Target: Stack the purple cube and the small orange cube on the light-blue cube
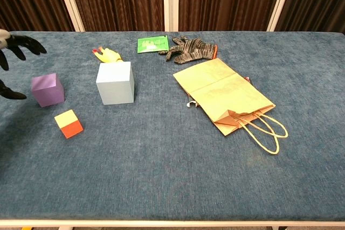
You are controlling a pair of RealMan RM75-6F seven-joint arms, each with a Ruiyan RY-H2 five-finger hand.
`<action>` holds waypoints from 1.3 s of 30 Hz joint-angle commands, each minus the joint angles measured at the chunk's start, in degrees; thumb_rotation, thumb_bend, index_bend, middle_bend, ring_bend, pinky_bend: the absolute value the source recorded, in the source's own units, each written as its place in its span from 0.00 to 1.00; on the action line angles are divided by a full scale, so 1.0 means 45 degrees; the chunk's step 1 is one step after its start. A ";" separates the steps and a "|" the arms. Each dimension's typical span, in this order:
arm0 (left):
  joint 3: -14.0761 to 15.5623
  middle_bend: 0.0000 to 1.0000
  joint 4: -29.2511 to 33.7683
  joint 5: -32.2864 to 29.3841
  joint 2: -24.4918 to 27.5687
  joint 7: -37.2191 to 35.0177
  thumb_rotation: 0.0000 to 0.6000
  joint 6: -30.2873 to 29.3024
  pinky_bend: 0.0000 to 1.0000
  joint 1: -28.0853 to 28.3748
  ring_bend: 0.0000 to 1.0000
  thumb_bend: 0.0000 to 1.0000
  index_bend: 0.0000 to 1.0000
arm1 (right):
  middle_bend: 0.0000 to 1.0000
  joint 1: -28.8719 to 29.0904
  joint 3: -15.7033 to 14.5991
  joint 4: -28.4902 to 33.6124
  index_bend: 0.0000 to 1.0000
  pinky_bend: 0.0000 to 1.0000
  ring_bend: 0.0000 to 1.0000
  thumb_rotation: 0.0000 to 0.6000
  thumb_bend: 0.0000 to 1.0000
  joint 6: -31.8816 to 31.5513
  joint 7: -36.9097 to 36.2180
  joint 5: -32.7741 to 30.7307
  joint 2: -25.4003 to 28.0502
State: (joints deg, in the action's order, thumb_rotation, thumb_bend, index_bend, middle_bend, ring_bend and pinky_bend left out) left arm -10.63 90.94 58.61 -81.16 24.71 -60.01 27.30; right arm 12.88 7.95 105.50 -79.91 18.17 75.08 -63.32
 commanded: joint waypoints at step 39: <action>-0.0310 0.54 -0.3541 -0.2717 -0.2114 -0.0445 1.00 0.1027 0.38 0.1591 0.33 0.18 0.35 | 0.06 0.0073 0.0129 -0.0279 0.00 0.00 0.00 1.00 0.14 0.0367 0.0072 -0.0901 -0.0020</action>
State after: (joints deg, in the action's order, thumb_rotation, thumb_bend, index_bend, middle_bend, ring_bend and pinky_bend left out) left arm -11.97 75.08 46.49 -90.60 22.78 -55.50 34.39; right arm 13.22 8.51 104.26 -78.25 18.52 71.05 -63.42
